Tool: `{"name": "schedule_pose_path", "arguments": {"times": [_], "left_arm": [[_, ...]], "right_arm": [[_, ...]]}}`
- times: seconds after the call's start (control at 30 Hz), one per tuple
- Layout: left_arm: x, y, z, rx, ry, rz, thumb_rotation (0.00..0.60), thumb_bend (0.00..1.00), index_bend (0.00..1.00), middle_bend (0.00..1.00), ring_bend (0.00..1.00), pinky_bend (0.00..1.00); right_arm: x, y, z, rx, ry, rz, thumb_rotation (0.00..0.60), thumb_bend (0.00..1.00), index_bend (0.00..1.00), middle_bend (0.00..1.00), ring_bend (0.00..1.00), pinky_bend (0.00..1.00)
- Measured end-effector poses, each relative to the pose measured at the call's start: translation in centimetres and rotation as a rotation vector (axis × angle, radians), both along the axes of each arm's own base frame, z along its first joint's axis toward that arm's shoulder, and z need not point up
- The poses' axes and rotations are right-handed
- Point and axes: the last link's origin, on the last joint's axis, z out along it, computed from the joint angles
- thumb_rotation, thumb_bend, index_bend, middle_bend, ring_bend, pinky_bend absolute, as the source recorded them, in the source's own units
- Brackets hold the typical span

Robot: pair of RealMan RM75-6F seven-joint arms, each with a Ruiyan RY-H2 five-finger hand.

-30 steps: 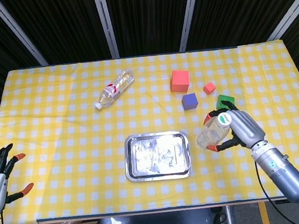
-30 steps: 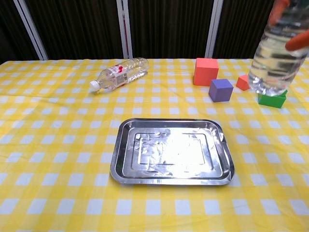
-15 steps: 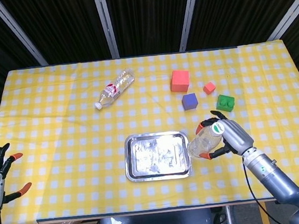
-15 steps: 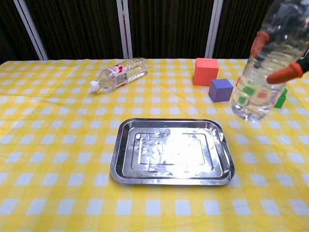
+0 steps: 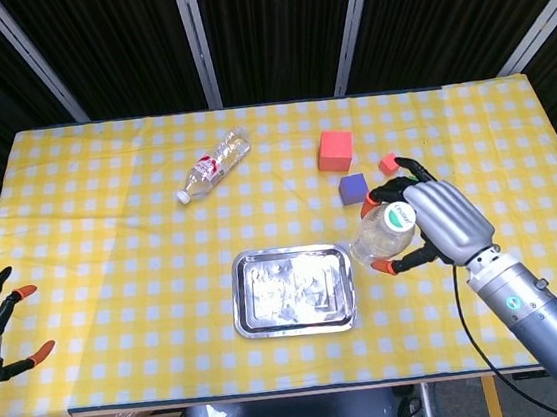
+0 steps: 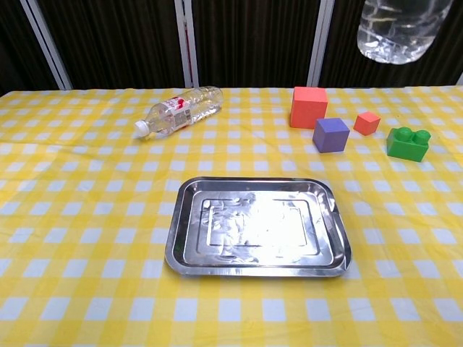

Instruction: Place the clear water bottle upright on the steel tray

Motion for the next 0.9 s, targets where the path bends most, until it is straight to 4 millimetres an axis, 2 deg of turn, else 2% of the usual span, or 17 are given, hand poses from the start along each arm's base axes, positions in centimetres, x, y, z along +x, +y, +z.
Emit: {"name": "schedule_pose_path", "arguments": {"times": [0.2, 0.53, 0.9], "left_arm": [[0.0, 0.1, -0.2, -0.002, 0.007, 0.004, 0.6, 0.18, 0.23, 0.0, 0.0, 0.0], [0.1, 0.3, -0.9, -0.008, 0.03, 0.006, 0.6, 0.19, 0.23, 0.0, 0.0, 0.0], [0.0, 0.4, -0.9, -0.001, 0.036, 0.01, 0.6, 0.18, 0.23, 0.0, 0.0, 0.0]], "right_arm": [[-2.8, 0.8, -2.5, 0.059, 0.007, -0.076, 0.6, 0.17, 0.67, 0.55, 0.31, 0.0], [-7.4, 1.6, -9.5, 0.168, -0.093, -0.115, 0.6, 0.18, 0.67, 0.55, 0.31, 0.0], [-7.7, 1.7, -14.2, 0.228, -0.169, -0.093, 0.6, 0.18, 0.67, 0.56, 0.31, 0.0]]}}
